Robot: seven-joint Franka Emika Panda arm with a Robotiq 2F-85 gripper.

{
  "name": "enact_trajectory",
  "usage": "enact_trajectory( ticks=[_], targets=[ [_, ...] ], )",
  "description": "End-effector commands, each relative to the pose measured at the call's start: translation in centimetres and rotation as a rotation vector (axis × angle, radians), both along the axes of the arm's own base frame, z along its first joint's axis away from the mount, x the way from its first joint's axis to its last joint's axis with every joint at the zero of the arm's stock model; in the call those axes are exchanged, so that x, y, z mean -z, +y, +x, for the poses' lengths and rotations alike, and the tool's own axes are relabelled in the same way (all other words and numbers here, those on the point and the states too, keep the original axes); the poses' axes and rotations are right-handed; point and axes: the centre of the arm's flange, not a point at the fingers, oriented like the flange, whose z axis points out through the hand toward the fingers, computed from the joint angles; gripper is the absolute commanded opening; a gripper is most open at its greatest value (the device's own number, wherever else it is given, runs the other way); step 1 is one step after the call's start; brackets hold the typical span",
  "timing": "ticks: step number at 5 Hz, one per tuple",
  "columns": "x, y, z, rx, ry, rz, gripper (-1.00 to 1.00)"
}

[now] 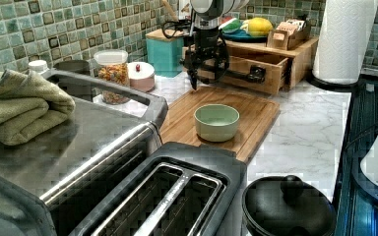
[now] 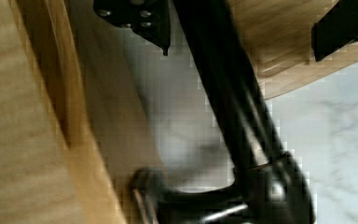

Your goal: Open the drawer.

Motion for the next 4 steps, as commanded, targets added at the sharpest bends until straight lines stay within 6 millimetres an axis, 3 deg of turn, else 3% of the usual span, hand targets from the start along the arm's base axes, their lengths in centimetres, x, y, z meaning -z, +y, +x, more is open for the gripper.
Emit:
enact_trajectory(
  ticks=[1, 2, 3, 4],
  targets=[
    [1.6, 19.6, -0.1, -0.299, 0.055, 0.107, 1.00],
    [1.0, 21.9, 0.1, -0.254, 0.067, 0.114, 1.00],
    [-0.9, 22.5, -0.7, -0.188, 0.080, 0.097, 1.00],
    [-1.0, 22.5, -0.7, -0.188, 0.080, 0.097, 1.00]
  ],
)
